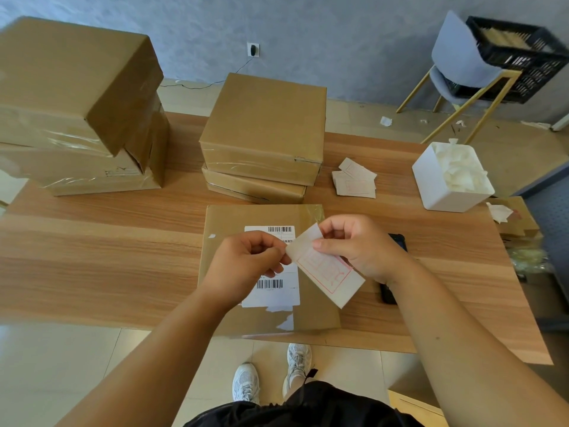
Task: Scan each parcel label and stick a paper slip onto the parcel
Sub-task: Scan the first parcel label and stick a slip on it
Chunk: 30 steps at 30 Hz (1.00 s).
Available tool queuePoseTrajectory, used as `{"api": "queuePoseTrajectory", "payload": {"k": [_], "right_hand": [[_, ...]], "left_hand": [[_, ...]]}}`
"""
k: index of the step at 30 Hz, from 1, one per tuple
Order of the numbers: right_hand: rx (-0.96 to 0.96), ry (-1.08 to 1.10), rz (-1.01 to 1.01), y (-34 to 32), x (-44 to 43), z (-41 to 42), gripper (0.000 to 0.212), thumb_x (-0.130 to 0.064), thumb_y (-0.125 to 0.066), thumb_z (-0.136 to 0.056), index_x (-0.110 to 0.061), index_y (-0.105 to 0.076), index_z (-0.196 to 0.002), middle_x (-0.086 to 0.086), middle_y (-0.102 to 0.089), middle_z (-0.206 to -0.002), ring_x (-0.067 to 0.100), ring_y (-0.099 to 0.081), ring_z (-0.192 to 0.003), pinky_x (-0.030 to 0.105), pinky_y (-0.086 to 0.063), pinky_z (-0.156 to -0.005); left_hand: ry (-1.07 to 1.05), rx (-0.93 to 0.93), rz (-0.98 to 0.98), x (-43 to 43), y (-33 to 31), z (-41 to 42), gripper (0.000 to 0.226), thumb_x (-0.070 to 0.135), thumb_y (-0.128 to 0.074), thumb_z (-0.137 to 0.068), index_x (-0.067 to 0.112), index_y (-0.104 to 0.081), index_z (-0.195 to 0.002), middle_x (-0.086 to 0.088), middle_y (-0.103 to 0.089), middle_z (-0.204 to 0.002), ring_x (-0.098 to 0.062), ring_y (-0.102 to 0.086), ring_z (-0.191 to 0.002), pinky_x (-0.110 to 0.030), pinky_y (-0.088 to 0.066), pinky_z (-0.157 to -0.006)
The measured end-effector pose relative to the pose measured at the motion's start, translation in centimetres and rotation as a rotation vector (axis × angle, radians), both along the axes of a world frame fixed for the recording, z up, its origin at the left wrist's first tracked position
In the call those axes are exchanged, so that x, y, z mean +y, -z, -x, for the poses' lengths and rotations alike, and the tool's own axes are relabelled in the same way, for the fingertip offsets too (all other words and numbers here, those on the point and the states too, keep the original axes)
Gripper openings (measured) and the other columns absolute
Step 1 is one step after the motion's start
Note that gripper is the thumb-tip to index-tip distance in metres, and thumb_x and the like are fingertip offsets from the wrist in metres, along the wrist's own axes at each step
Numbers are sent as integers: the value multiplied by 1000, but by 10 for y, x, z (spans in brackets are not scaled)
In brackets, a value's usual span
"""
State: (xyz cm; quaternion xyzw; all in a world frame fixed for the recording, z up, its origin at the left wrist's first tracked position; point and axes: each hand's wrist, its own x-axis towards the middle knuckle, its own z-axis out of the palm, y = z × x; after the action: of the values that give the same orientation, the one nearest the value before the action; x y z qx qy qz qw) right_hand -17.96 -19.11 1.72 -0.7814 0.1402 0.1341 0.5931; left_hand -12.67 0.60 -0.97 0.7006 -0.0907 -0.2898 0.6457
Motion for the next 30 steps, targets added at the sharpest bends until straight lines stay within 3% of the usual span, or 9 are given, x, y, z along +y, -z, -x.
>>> {"api": "queuePoseTrajectory", "payload": {"k": [3, 9, 15, 19, 25, 28, 30], "right_hand": [[-4, -12, 18, 0, -2, 2, 7, -10, -65, -88, -15, -69, -92, 16, -69, -98, 21, -68, -82, 31, -55, -67], [-13, -40, 30, -1, -5, 5, 9, -11, -65, -88, -19, -69, -90, 4, -71, -90, 12, -69, -77, 24, -56, -63], [-5, -39, 28, 1, -6, 6, 8, -10, -65, -88, -16, -69, -91, 9, -72, -94, 18, -69, -81, 32, -54, -69], [1, -28, 4, 2, -6, 6, 8, -10, -66, -87, -16, -69, -91, 6, -72, -90, 13, -68, -78, 27, -54, -67], [-18, 50, 68, 11, 0, 5, 10, -17, -73, -82, -22, -67, -89, 2, -71, -90, 18, -67, -84, 37, -54, -77], [-42, 177, 192, 18, 7, 7, 28, -31, -81, -72, -30, -62, -92, -9, -65, -92, 10, -60, -84, 29, -51, -73], [-162, 303, 364, 22, 13, 12, 30, -36, -79, -71, -34, -59, -94, -15, -59, -95, 2, -55, -83, 20, -43, -68]], "left_hand": [[-7, -18, -23, -1, 0, 2, 19, 1, -58, -86, 10, -68, -74, -3, -70, -66, -9, -60, -57, -20, -49, -55], [-6, -14, -29, -2, -1, 7, 20, 0, -56, -86, 9, -68, -73, -2, -69, -64, -9, -59, -56, -20, -49, -55], [26, -21, 13, -3, -4, 11, 21, -1, -56, -87, 8, -69, -73, -1, -70, -65, -8, -59, -56, -20, -50, -56], [17, -7, 36, -4, -4, 12, 22, 0, -57, -87, 11, -69, -71, -1, -70, -64, -7, -59, -54, -20, -50, -56], [-9, 19, 58, -2, -1, 12, 22, 1, -60, -86, 13, -70, -70, -3, -71, -66, -8, -59, -54, -20, -50, -55], [-40, 34, 73, -2, 0, 11, 22, 4, -61, -85, 14, -71, -69, -3, -70, -66, -8, -59, -54, -19, -50, -55], [-60, 42, 72, -2, 1, 11, 22, 6, -62, -85, 16, -71, -67, -3, -70, -65, -8, -58, -53, -19, -49, -55]]}}
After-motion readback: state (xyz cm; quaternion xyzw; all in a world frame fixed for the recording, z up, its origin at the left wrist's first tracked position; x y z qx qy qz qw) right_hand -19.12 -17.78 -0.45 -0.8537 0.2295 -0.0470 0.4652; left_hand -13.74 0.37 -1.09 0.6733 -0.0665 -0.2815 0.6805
